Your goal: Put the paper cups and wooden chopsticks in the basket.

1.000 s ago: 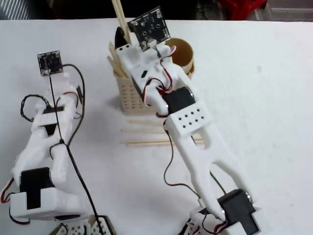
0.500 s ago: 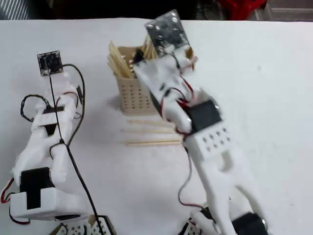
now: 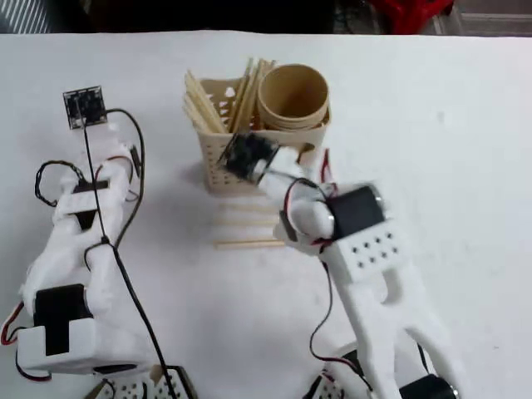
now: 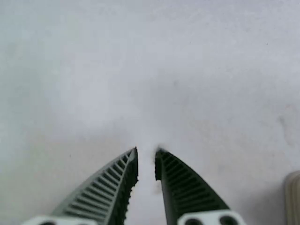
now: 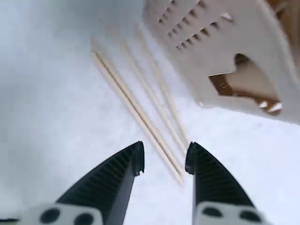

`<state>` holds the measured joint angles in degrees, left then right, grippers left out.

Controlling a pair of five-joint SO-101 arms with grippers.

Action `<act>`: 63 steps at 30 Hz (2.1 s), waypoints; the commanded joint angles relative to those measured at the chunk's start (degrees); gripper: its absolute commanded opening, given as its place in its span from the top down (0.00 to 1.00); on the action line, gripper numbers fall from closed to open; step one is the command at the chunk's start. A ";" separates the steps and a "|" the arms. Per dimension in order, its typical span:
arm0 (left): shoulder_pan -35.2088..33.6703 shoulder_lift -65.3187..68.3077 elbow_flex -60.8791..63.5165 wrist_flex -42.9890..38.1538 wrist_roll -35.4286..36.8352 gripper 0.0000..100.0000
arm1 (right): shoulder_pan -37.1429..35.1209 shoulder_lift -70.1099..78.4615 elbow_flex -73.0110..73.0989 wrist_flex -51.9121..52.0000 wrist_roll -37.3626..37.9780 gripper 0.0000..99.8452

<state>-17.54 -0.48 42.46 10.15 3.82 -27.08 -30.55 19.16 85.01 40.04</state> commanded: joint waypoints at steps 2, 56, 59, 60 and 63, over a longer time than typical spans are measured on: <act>0.66 -0.22 -2.81 -0.18 0.09 0.91 | 0.75 2.95 14.24 -11.30 13.89 0.85; 0.75 -0.22 -2.99 -0.18 0.09 0.91 | 0.66 -2.42 26.81 -28.00 15.38 0.98; 0.75 -0.22 -2.99 -0.18 0.09 0.91 | 0.57 -7.43 26.55 -28.09 14.24 0.98; 0.75 -0.22 -2.99 -0.18 0.09 0.91 | 0.57 -9.36 25.93 -28.26 12.57 0.98; 0.75 -0.22 -2.99 -0.18 0.09 0.91 | -0.40 -14.81 21.54 -28.44 4.84 0.98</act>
<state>-17.54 -0.48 42.46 10.15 3.82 -26.73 -37.93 46.51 56.70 52.70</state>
